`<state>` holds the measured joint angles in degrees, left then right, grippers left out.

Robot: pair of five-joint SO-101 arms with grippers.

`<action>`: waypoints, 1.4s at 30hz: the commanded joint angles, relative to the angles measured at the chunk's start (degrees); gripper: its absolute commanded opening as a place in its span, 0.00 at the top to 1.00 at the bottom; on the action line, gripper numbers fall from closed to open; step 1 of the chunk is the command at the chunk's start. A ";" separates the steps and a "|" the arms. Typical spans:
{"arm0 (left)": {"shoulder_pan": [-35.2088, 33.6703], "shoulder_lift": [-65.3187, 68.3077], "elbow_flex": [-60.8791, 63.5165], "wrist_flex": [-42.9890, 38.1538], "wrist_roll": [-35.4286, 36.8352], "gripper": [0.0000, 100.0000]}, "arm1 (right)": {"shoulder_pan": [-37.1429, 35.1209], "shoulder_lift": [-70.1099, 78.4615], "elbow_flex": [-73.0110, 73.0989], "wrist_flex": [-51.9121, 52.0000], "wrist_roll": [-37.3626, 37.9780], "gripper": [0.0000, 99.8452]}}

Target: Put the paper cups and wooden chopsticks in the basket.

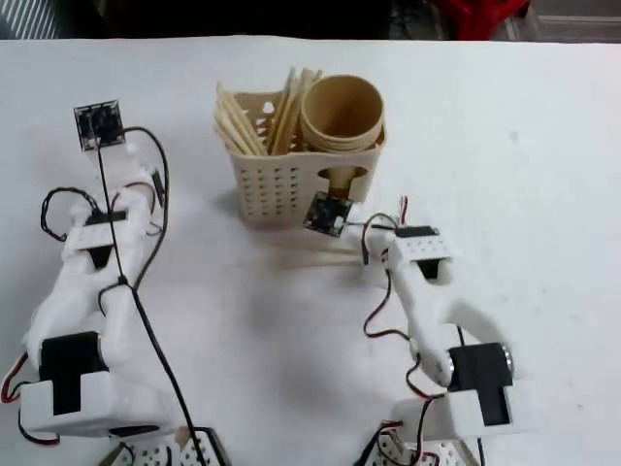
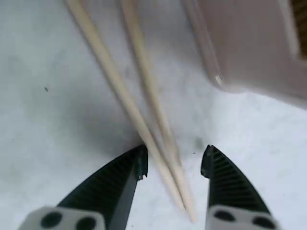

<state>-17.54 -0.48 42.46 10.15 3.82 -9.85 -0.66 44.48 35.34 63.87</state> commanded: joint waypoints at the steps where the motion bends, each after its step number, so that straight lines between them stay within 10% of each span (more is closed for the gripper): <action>1: 0.75 -0.22 -2.99 -0.26 0.09 0.91 | 0.66 4.35 -4.31 -3.65 0.53 0.81; 20: 0.75 -0.22 -3.16 -0.26 0.09 0.91 | -2.68 -17.10 12.40 -2.95 0.62 0.98; 29: 0.75 -0.22 -3.16 -0.26 0.09 0.91 | -12.79 -42.77 15.38 16.48 -0.09 0.98; 42: 0.75 -0.22 -3.16 -0.26 0.09 0.91 | -23.96 -67.12 1.23 18.77 -28.66 0.98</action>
<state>-17.54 -0.48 42.37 10.15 3.91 -32.09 -66.15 55.74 55.74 43.91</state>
